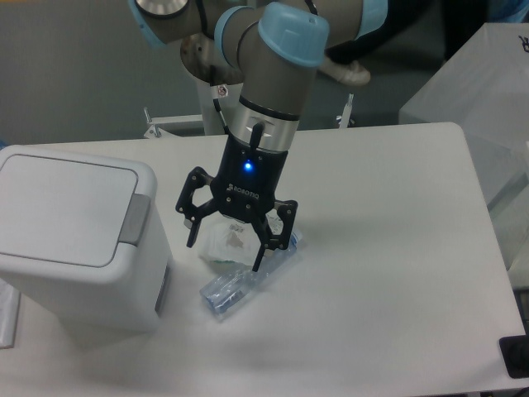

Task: Open the trash can
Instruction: 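Move the gripper over toward the white trash bin's lid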

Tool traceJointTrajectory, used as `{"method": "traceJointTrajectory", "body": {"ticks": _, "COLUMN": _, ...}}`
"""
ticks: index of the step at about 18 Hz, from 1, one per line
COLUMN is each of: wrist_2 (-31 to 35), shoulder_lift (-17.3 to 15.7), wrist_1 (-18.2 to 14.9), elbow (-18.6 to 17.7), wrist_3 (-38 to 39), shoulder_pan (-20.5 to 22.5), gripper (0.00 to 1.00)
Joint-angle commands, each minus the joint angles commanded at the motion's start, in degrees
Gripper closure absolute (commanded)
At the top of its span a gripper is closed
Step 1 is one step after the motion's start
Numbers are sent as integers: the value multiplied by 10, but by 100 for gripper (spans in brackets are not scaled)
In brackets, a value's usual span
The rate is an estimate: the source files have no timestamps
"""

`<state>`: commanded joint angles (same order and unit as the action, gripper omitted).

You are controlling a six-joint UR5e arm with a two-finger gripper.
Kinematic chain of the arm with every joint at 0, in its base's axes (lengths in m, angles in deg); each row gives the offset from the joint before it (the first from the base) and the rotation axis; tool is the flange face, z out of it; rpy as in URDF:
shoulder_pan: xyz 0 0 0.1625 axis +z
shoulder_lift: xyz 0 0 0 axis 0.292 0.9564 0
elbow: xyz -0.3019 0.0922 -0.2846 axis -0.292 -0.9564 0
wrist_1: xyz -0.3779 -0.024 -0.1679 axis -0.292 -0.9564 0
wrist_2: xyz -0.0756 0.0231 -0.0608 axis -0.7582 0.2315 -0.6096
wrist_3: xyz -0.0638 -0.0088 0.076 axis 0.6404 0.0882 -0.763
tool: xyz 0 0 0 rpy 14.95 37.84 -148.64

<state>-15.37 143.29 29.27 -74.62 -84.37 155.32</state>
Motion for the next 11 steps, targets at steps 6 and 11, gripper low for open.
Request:
{"method": "traceJointTrajectory", "body": {"ticks": 6, "wrist_2": -19, "shoulder_lift": -18, "wrist_1": 0, "elbow": -17, "wrist_3": 23, "shoulder_pan": -11, "gripper": 0}}
{"method": "traceJointTrajectory", "body": {"ticks": 11, "wrist_2": -19, "shoulder_lift": -29, "wrist_1": 0, "elbow": -28, "wrist_3": 24, "shoulder_pan": -12, "gripper": 0}}
